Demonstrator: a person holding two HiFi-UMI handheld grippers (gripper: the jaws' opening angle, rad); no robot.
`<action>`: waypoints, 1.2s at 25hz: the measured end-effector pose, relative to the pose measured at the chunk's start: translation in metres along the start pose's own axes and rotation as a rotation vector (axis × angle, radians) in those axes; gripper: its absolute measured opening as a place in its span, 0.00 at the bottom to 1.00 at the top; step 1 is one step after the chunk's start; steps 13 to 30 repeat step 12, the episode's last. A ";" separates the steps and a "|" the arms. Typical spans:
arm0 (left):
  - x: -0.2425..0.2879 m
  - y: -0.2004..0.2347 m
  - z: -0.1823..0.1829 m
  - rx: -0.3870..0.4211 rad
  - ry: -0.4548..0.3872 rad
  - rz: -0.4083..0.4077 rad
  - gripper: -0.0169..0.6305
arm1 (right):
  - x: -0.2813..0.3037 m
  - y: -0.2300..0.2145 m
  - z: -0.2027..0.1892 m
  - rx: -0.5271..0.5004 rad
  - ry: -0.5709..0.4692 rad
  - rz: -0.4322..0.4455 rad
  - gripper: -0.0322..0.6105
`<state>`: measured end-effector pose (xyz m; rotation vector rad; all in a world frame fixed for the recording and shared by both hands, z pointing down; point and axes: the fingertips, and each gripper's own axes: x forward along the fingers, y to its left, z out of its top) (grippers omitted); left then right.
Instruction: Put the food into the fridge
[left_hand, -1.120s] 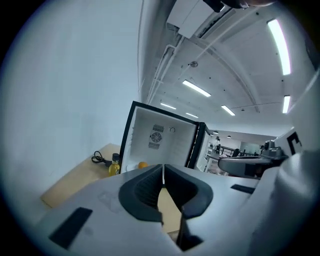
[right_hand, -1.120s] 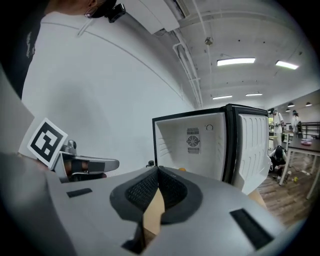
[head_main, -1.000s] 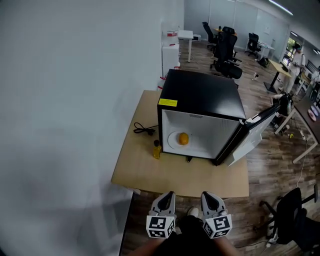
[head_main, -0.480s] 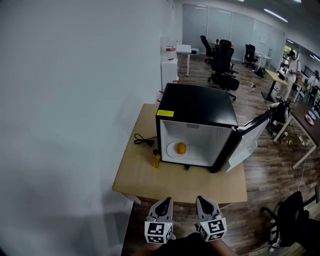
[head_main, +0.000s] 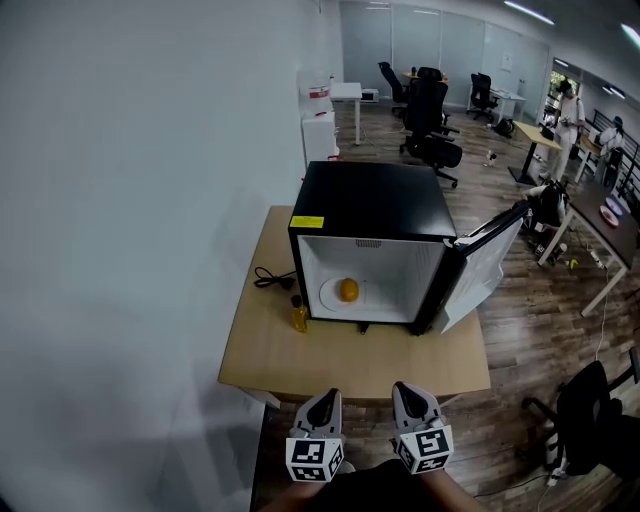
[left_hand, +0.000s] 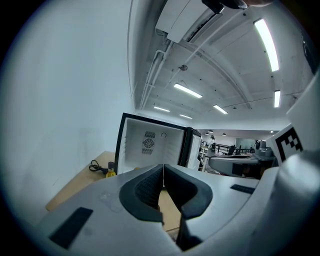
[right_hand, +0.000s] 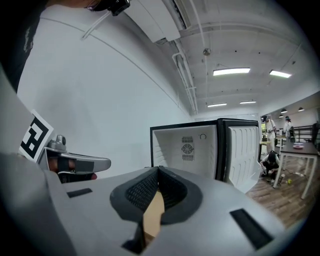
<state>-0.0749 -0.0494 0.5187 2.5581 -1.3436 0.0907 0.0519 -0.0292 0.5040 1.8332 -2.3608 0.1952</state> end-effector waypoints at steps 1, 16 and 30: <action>0.000 0.000 0.000 -0.006 -0.002 0.000 0.05 | -0.001 -0.003 -0.001 0.005 0.003 -0.008 0.14; 0.018 -0.006 0.010 -0.018 -0.029 -0.024 0.05 | -0.004 -0.024 0.004 0.000 0.002 -0.035 0.14; 0.018 -0.006 0.010 -0.018 -0.029 -0.024 0.05 | -0.004 -0.024 0.004 0.000 0.002 -0.035 0.14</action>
